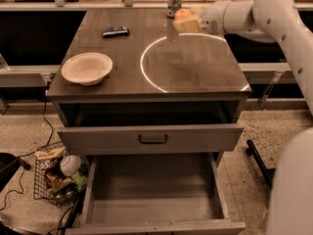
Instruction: Move orange near rxbar blueberry
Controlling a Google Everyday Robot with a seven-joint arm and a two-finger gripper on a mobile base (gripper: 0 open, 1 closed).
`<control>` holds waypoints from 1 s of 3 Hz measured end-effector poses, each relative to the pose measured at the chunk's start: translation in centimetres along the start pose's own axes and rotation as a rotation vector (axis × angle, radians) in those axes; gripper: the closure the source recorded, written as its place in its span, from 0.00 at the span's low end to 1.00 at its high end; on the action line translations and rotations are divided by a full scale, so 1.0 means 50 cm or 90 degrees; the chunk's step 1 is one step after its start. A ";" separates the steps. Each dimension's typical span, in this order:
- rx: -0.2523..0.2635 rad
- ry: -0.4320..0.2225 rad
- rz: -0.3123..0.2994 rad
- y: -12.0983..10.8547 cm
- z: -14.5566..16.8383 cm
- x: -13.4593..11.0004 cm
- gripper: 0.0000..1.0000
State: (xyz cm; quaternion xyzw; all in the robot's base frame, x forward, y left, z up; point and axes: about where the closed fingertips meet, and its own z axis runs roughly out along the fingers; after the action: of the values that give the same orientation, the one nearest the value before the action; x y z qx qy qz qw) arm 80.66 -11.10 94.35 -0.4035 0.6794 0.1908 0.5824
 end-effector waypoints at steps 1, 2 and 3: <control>-0.009 0.024 -0.028 -0.004 0.083 -0.082 1.00; -0.025 0.048 -0.022 0.015 0.174 -0.098 1.00; -0.040 0.057 0.017 0.038 0.265 -0.073 1.00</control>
Offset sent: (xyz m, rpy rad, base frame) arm 0.0908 0.1314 0.0140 -0.1037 0.1016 0.0354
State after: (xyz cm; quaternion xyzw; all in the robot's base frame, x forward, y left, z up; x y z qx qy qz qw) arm 87.65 0.91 94.11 -0.4208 0.7039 0.2015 0.5356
